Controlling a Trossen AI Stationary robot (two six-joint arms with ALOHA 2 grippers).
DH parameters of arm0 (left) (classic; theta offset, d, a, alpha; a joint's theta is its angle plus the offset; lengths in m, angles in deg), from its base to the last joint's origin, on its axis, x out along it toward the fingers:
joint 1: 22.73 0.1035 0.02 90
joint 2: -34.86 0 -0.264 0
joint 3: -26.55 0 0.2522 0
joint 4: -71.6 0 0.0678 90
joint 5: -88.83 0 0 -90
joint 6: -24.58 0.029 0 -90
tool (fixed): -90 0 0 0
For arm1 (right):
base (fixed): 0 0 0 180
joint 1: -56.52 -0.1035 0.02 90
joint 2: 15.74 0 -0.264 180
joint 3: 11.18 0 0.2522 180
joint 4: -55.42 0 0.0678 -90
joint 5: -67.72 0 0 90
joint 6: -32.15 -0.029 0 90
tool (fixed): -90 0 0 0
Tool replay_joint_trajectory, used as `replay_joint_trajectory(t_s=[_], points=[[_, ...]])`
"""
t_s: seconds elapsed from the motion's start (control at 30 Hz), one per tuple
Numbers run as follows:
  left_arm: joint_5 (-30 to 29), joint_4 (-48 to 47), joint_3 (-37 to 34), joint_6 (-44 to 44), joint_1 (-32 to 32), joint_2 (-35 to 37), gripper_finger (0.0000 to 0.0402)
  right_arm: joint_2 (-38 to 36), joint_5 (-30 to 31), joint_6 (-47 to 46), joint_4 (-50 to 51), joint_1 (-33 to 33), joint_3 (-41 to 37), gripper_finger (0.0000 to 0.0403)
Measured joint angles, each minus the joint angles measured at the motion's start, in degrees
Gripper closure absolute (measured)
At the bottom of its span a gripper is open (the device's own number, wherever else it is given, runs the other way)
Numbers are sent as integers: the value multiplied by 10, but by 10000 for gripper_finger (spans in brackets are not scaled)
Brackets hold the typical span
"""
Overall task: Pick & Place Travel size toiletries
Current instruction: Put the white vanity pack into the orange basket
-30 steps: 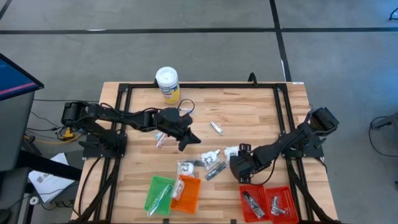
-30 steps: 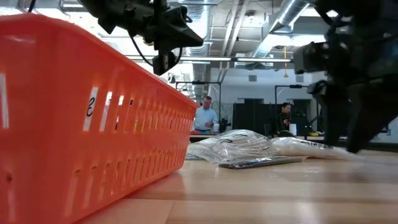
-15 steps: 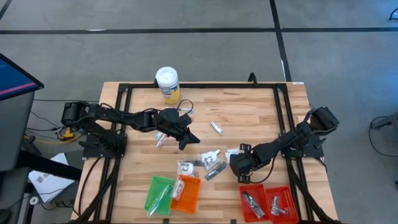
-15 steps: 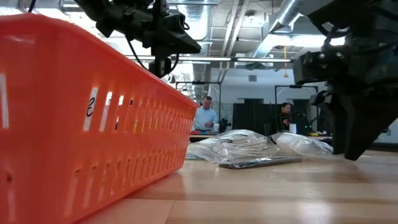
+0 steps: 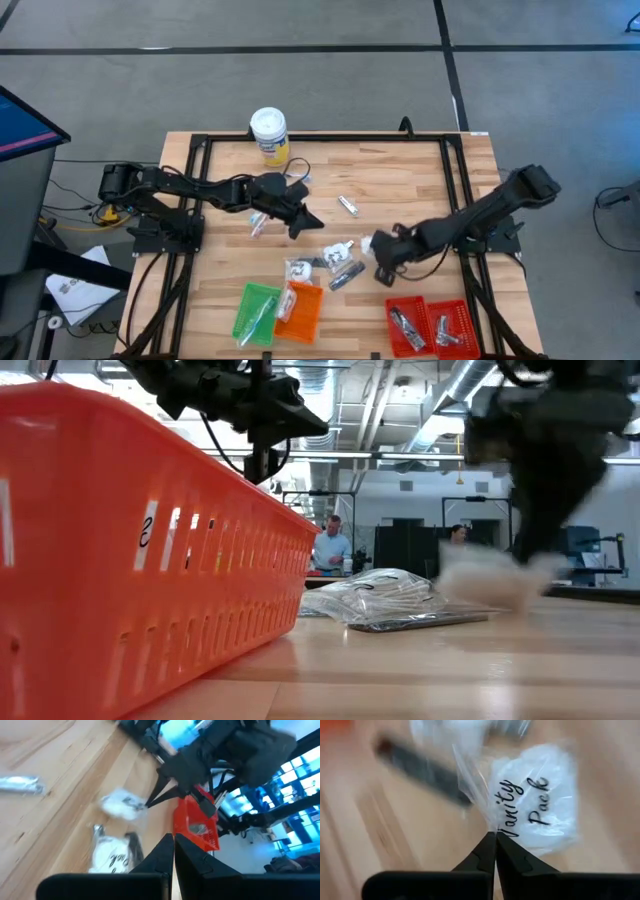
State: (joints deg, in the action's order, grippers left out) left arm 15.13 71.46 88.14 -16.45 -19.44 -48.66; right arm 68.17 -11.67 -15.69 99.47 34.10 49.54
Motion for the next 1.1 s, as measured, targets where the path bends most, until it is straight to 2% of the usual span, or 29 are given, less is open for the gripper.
replay_joint_trajectory(t_s=[0.23,0.33,0.53,0.7,0.9,1.1], points=[[-16,85,0,-20,-2,0,394,-140,90,-106,-12,72,1,402],[-51,107,0,-36,-2,8,394,-189,112,-145,-34,108,1,402],[-117,107,0,-87,15,27,394,-231,155,-165,-148,158,1,402],[-129,106,1,-138,41,28,369,-195,167,-151,-198,186,22,403],[-129,106,4,-188,60,28,284,-90,165,-112,-118,193,118,403],[-128,76,5,-223,69,29,200,42,165,-48,-6,189,276,403]])
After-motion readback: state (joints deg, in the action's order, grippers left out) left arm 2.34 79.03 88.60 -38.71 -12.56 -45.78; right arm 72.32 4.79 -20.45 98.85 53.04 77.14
